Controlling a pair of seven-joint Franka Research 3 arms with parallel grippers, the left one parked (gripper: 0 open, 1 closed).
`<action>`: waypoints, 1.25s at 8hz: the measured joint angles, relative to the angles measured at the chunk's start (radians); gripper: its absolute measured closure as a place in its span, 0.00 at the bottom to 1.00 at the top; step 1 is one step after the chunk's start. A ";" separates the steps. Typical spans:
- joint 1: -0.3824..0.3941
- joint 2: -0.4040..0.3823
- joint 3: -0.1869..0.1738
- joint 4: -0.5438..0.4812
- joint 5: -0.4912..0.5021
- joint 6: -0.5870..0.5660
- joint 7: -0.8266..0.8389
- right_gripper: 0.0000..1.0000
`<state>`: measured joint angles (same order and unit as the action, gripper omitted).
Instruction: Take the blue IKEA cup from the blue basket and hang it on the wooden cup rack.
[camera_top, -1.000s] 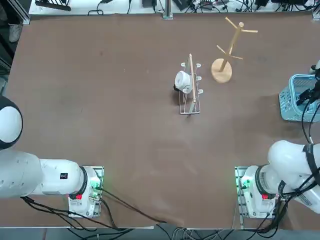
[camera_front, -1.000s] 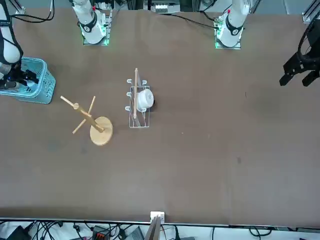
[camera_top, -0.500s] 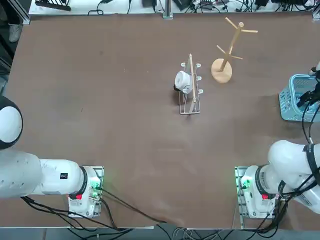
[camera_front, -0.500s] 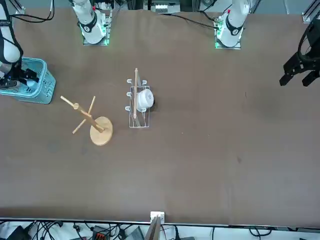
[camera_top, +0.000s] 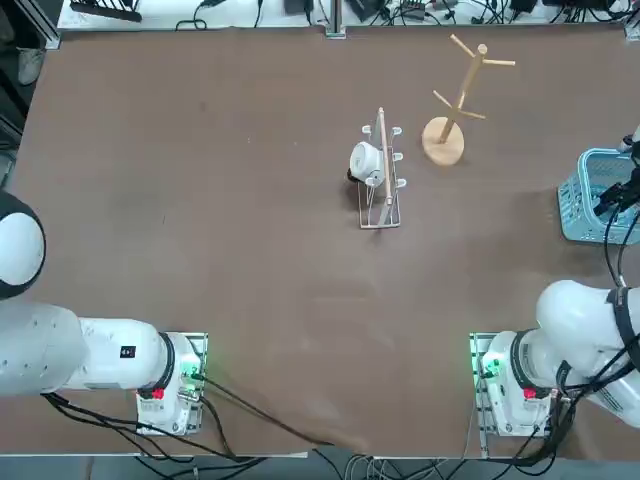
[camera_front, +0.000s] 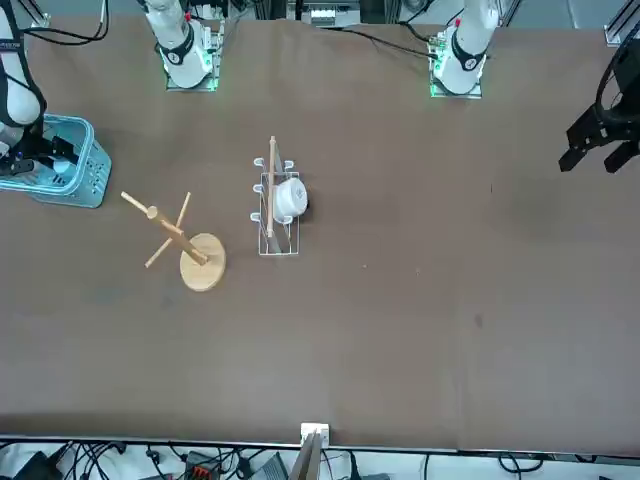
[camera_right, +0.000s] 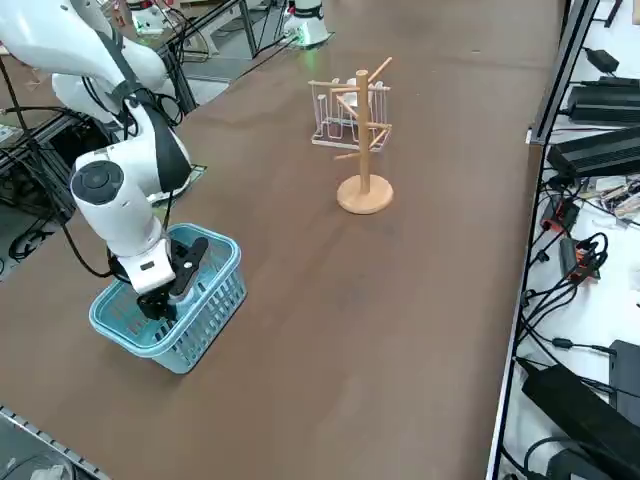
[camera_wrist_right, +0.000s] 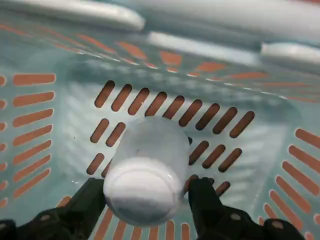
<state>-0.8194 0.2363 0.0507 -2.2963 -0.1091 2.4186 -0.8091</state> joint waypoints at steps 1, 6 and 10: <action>0.000 0.000 0.001 0.000 0.000 0.001 0.000 0.00; 0.000 -0.001 0.003 0.000 0.000 0.004 -0.002 0.15; 0.001 -0.005 0.011 0.000 0.000 0.004 -0.004 0.15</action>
<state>-0.8187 0.2312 0.0617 -2.2961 -0.1094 2.4225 -0.8129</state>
